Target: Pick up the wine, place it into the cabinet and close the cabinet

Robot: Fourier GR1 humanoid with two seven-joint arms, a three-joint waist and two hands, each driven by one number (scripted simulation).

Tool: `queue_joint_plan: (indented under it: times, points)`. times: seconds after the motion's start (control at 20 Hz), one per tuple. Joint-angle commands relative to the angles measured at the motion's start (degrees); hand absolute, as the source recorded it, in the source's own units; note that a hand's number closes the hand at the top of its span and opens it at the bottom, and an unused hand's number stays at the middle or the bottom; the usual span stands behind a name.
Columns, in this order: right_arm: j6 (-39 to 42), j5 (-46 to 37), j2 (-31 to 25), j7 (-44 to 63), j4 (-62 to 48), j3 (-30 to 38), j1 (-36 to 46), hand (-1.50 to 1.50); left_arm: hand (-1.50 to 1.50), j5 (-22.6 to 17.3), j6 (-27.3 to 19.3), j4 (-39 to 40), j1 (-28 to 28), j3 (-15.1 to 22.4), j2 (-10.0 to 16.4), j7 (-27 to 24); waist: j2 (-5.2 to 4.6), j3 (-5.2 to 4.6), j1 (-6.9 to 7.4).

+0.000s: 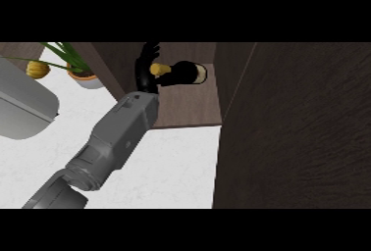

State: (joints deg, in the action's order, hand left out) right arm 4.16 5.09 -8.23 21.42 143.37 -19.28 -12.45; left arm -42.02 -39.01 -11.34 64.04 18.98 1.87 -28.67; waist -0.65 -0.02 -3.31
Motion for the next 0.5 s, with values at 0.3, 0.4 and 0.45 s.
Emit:
queue_joint_plan:
  times: [0.3,0.4,0.45]
  points:
    - [1.68,4.77,-1.11,1.02,7.63,2.09,-3.27,-1.50,-1.50,2.22,0.77,6.25,2.80,-0.91,4.32,1.37,-0.41,0.02,-0.67]
    - [0.85,3.94,0.13,2.11,4.67,1.42,1.05,-1.50,-1.50,2.99,0.99,6.70,2.61,-0.51,4.19,0.48,-0.63,-0.05,0.04]
    - [1.89,4.73,-0.34,-0.35,5.80,2.13,-2.90,-1.50,-1.50,2.34,0.35,6.38,0.91,-1.45,3.49,-1.76,-0.50,0.01,-0.50]
